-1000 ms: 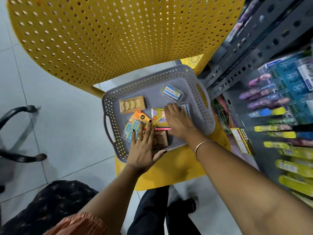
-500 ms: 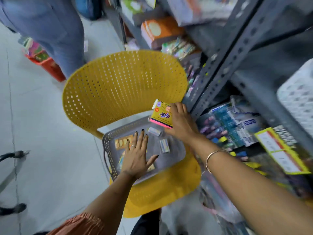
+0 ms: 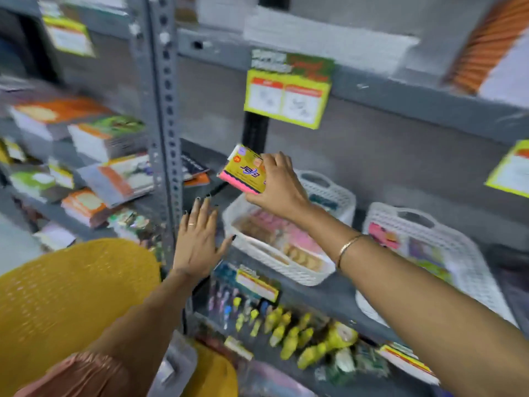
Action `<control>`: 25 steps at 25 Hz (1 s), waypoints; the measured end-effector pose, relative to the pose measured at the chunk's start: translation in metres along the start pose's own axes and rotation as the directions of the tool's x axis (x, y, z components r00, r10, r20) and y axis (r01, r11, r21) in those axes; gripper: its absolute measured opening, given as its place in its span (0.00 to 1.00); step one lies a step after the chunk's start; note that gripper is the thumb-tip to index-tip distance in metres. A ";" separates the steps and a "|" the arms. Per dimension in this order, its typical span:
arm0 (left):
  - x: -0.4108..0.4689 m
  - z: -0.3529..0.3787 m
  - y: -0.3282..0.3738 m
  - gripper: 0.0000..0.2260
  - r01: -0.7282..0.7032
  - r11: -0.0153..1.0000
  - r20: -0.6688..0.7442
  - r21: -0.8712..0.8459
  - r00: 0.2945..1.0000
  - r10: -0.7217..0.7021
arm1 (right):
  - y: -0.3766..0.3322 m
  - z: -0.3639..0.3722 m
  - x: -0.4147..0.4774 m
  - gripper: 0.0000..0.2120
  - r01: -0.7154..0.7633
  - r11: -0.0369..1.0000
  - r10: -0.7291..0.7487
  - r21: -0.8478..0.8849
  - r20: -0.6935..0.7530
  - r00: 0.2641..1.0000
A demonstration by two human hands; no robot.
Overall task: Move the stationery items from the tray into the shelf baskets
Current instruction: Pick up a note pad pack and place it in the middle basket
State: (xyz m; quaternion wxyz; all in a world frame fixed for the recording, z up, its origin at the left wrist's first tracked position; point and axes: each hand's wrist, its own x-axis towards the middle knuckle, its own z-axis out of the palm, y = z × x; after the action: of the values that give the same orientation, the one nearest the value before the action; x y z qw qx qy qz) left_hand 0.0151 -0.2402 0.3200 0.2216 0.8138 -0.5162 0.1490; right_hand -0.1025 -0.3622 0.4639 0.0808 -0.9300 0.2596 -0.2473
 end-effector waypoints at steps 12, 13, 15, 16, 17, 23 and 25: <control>0.026 0.017 0.248 0.39 -0.544 0.815 0.066 -0.202 0.822 0.565 | 0.215 -0.111 -0.153 0.36 -0.519 0.818 0.557 -0.248 0.110 0.824; 0.022 0.022 0.256 0.41 -0.557 0.805 0.082 -0.203 0.810 0.581 | 0.222 -0.109 -0.165 0.38 -0.531 0.805 0.576 -0.266 0.136 0.806; 0.014 0.033 0.263 0.44 -0.554 0.789 0.105 -0.266 0.797 0.595 | 0.229 -0.107 -0.187 0.40 -0.566 0.782 0.615 -0.261 0.177 0.768; 0.008 0.037 0.262 0.43 -0.533 0.779 0.086 -0.330 0.805 0.587 | 0.231 -0.105 -0.197 0.42 -0.581 0.773 0.629 -0.256 0.190 0.754; -0.001 0.042 0.258 0.41 -0.507 0.764 0.057 -0.400 0.818 0.572 | 0.234 -0.103 -0.205 0.43 -0.586 0.766 0.638 -0.262 0.199 0.744; -0.040 0.076 0.218 0.38 -0.456 0.778 0.211 -0.432 0.788 0.579 | 0.239 -0.089 -0.226 0.38 -0.602 0.755 0.654 -0.259 0.236 0.719; -0.039 0.083 0.216 0.38 -0.478 0.813 0.344 -0.332 0.741 0.576 | 0.239 -0.083 -0.228 0.37 -0.588 0.765 0.643 -0.262 0.268 0.718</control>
State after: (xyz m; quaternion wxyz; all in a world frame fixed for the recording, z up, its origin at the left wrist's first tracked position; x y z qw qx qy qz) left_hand -0.1961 -0.3330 0.2751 0.1399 0.6152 -0.7750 -0.0356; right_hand -0.4195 -0.4485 0.3742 0.1284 -0.8216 0.5551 -0.0190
